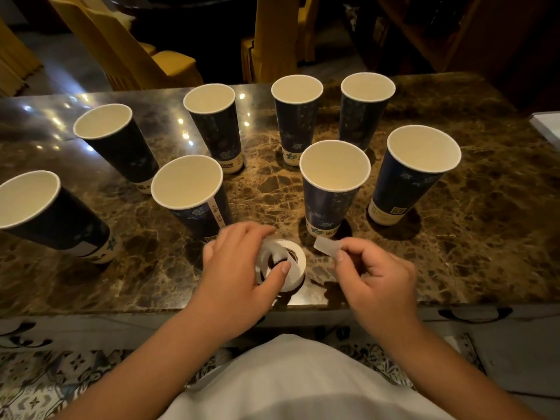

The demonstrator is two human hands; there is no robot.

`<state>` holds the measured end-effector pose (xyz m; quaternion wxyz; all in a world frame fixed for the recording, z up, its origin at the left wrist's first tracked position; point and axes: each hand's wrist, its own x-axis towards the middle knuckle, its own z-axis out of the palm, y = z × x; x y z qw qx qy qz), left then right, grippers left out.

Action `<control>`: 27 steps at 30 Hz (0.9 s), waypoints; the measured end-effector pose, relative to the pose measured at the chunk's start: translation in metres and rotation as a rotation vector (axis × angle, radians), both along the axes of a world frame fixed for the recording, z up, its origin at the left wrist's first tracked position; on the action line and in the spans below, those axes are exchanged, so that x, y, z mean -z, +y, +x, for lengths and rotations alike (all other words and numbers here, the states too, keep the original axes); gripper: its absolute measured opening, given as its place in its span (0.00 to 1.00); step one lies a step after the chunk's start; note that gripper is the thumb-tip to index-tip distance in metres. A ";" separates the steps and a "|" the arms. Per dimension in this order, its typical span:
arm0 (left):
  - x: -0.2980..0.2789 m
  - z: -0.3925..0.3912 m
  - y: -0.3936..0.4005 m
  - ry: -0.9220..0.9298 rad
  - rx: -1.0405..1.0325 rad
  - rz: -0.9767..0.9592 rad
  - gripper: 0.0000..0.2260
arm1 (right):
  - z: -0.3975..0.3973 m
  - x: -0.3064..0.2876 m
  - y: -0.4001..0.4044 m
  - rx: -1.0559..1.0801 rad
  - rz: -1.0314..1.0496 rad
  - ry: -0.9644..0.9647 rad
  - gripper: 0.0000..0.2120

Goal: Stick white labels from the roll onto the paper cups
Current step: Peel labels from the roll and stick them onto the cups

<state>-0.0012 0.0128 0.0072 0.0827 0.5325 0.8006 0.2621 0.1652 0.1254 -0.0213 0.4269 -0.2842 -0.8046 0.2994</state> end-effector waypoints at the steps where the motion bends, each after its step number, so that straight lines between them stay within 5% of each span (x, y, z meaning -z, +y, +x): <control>1: -0.004 0.002 -0.001 0.047 0.008 0.067 0.16 | 0.000 -0.001 -0.002 -0.006 0.099 -0.018 0.08; 3: -0.012 0.009 -0.001 -0.103 -0.001 0.148 0.10 | -0.001 -0.004 -0.004 -0.018 0.255 -0.023 0.09; 7: -0.026 0.017 0.007 -1.015 -0.115 -0.085 0.14 | 0.000 0.001 -0.004 -0.088 0.398 -0.017 0.10; 9: -0.025 0.018 0.007 -1.101 -0.110 -0.111 0.11 | 0.000 0.003 -0.003 -0.123 0.436 -0.033 0.08; 14: -0.025 0.015 0.004 -1.041 -0.096 -0.074 0.08 | 0.001 0.003 -0.007 -0.221 0.351 -0.028 0.10; 21: -0.032 0.006 -0.007 -0.479 0.178 -0.115 0.04 | -0.001 -0.016 -0.010 -0.301 -0.393 0.026 0.18; 27: -0.032 0.003 -0.013 -0.232 0.300 -0.107 0.03 | -0.006 -0.017 -0.009 -0.426 -0.134 -0.134 0.05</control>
